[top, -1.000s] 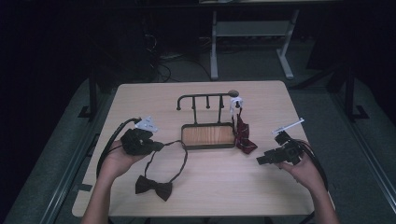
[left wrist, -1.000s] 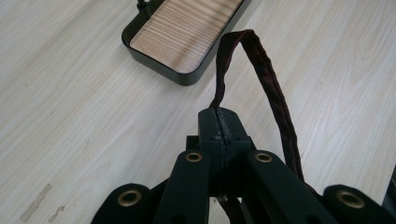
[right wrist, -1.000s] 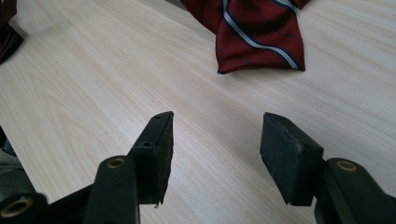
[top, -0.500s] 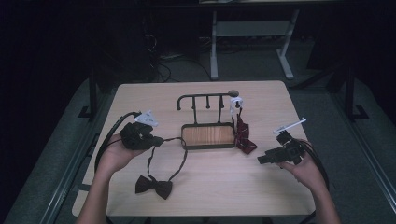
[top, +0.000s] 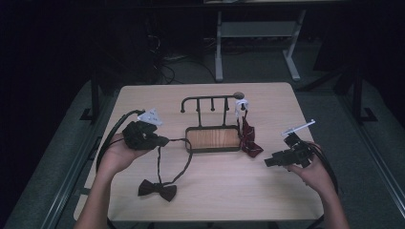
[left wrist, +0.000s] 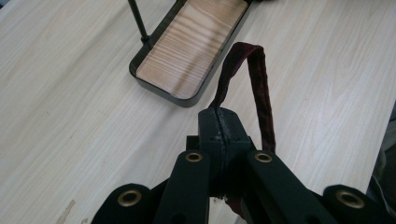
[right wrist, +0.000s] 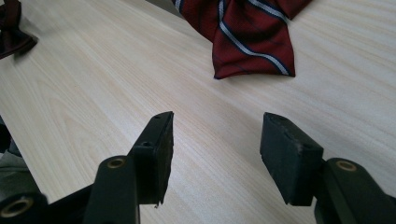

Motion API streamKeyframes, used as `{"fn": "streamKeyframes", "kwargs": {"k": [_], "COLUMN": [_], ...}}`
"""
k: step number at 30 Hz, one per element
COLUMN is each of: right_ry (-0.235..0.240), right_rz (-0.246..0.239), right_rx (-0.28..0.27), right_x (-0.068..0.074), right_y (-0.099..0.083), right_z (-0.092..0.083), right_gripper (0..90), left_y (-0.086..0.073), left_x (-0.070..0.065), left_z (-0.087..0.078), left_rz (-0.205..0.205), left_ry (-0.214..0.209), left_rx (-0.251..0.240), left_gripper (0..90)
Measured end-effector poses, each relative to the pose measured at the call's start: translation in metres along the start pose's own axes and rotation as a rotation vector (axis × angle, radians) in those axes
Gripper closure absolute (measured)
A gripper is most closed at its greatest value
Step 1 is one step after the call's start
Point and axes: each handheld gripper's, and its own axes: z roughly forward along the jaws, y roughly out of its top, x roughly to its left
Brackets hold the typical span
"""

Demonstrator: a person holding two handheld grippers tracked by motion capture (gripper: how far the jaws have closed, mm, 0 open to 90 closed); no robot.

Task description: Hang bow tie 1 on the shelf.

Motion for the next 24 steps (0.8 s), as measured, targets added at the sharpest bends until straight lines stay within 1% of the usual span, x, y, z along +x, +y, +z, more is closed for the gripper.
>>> {"fn": "streamKeyframes", "kwargs": {"k": [1,4,5,9,11,12,15,17,19,21,22,23,24], "right_ry": [-0.001,0.002,0.002,-0.001,-0.003,-0.005,-0.005,-0.005,-0.004,-0.005,-0.004,-0.003,-0.003], "right_rz": [0.0,-0.001,-0.004,-0.005,-0.008,-0.006,-0.012,-0.009,-0.011,-0.011,-0.013,-0.011,-0.011], "right_rx": [0.001,0.006,0.008,0.006,0.005,0.003,0.001,0.001,0.0,0.002,0.001,0.0,-0.001], "right_x": [0.0,0.0,0.0,0.0,0.001,0.002,0.002,0.003,0.003,0.003,0.003,0.003,0.003], "right_y": [0.0,0.001,0.001,0.001,0.002,0.002,0.002,0.002,0.002,0.002,0.002,0.002,0.002], "right_z": [0.0,0.001,0.001,0.0,-0.001,-0.001,-0.001,-0.001,-0.002,-0.002,-0.002,-0.002,-0.002], "right_gripper": [44.3,44.3,44.3,44.3,44.3,44.3,44.3,44.3,44.3,44.3,44.3,44.2,44.2], "left_y": [0.001,0.003,0.004,0.007,0.008,0.009,0.011,0.013,0.015,0.016,0.017,0.017,0.018], "left_x": [0.0,-0.001,-0.001,-0.002,-0.002,-0.002,0.0,0.001,0.002,0.006,0.008,0.01,0.011], "left_z": [-0.001,-0.003,-0.003,-0.006,-0.007,-0.009,-0.012,-0.013,-0.013,-0.014,-0.014,-0.014,-0.014], "left_rz": [0.006,0.004,0.012,0.009,0.015,0.01,0.017,0.019,0.013,-0.002,-0.003,-0.001,-0.009], "left_ry": [0.003,0.0,0.001,0.007,0.011,0.011,0.015,0.013,0.008,-0.024,-0.024,-0.012,-0.013], "left_rx": [0.005,-0.001,-0.001,0.002,-0.002,-0.002,-0.005,-0.007,-0.008,-0.036,-0.037,-0.032,-0.027], "left_gripper": [90.0,90.0,90.0,90.0,90.0,90.0,90.0,90.0,90.0,90.0,90.0,90.0,90.0]}}
